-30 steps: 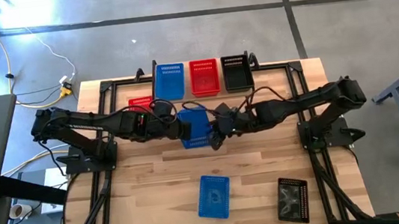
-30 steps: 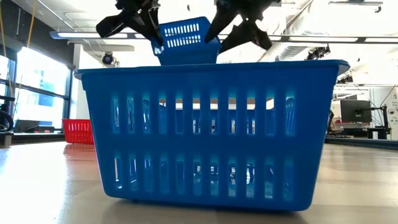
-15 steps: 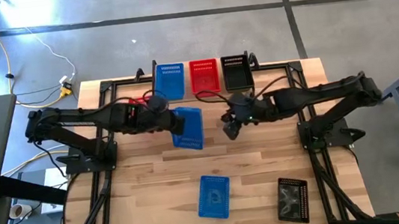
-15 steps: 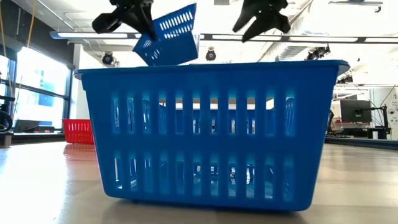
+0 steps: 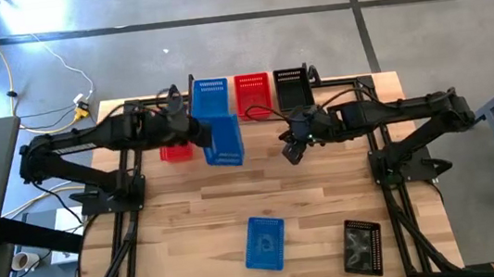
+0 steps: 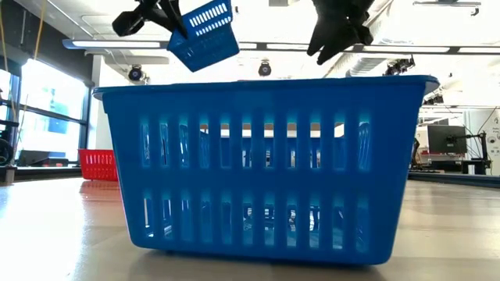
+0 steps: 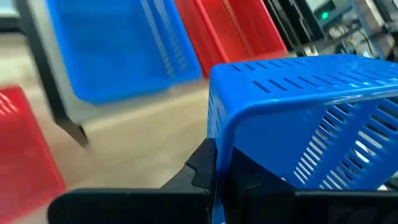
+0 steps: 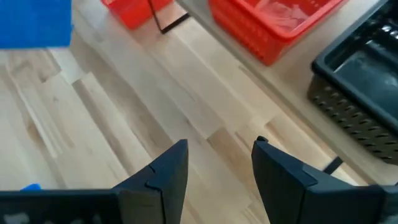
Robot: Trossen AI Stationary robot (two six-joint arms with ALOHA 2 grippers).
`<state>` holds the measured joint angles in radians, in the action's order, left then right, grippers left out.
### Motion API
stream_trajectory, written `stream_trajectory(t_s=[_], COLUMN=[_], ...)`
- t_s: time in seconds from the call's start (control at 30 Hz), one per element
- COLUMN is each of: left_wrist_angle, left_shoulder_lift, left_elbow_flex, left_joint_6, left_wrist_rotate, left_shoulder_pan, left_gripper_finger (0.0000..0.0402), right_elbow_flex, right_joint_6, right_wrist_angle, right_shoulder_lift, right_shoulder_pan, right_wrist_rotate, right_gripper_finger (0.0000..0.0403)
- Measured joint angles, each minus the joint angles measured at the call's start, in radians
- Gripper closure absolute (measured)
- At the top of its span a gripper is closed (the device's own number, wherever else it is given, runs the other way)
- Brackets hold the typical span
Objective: Stack baskets on shelf by color
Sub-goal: Stack the top blue basket into the blue basket on the shelf
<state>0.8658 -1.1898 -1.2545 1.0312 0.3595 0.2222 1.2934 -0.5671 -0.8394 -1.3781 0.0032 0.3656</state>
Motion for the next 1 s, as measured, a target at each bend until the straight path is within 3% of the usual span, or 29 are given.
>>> stream_trajectory(t_s=[0.27,0.53,0.73,1.0], left_wrist_angle=[0.005,0.035,0.090,0.275], left_shoulder_lift=[0.030,-0.013,-0.087,-0.215], left_elbow_flex=[-0.092,-0.249,-0.343,-0.480], left_joint_6=[-0.215,-0.437,-0.485,-0.448], left_wrist_rotate=[-0.023,-0.171,-0.315,-0.446], left_shoulder_pan=[0.194,0.476,0.624,0.705], left_gripper_finger=[0.0401,0.0401,0.0401,0.0401], right_elbow_flex=[0.000,0.000,0.000,0.001], right_joint_6=[-0.008,-0.071,-0.090,-0.109], right_wrist_angle=[-0.003,-0.003,-0.003,-0.003], right_shoulder_lift=[0.000,0.000,0.000,-0.001], right_shoulder_pan=[-0.050,-0.091,-0.095,-0.095], right_wrist_rotate=[0.000,0.001,0.034,0.050], right_gripper_finger=[0.0242,0.0242,0.0242,0.0242])
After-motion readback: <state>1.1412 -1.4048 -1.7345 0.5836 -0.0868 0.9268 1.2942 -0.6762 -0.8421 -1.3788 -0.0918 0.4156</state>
